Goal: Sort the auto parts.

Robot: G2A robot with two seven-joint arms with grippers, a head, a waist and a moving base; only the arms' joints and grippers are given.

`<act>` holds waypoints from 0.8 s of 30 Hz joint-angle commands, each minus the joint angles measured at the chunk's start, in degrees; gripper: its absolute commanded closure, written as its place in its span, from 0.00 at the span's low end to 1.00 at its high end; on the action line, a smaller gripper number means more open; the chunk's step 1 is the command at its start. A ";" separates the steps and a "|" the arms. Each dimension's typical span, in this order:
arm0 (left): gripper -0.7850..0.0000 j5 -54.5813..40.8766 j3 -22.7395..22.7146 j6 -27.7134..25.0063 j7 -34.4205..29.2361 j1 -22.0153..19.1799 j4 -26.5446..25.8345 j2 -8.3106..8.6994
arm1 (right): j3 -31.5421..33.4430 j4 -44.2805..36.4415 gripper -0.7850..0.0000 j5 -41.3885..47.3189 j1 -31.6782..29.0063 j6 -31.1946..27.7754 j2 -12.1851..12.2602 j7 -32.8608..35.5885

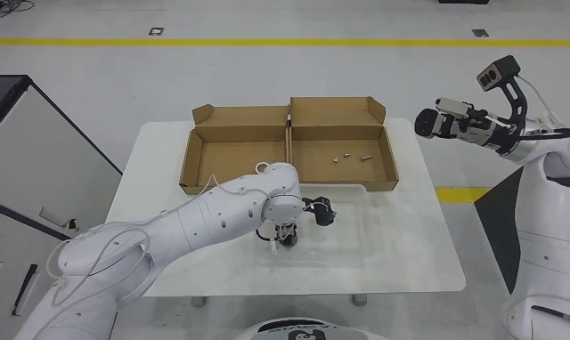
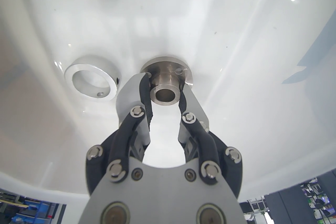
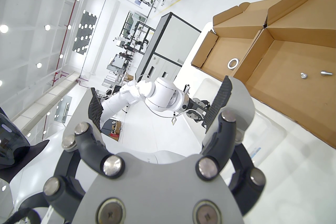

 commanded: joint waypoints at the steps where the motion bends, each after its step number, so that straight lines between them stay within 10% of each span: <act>1: 1.00 -0.23 0.04 0.12 -0.12 -0.19 -0.35 0.19 | 0.00 0.00 0.00 0.00 0.00 0.00 0.00 0.00; 11: 1.00 -4.78 -1.28 -1.37 1.37 -1.31 -3.08 1.44 | 0.00 0.00 0.00 0.00 0.00 0.00 0.00 0.00; 24: 1.00 -14.11 -6.60 3.26 -3.26 -5.82 -19.08 7.25 | 0.00 0.00 0.00 0.00 0.00 0.00 0.00 0.00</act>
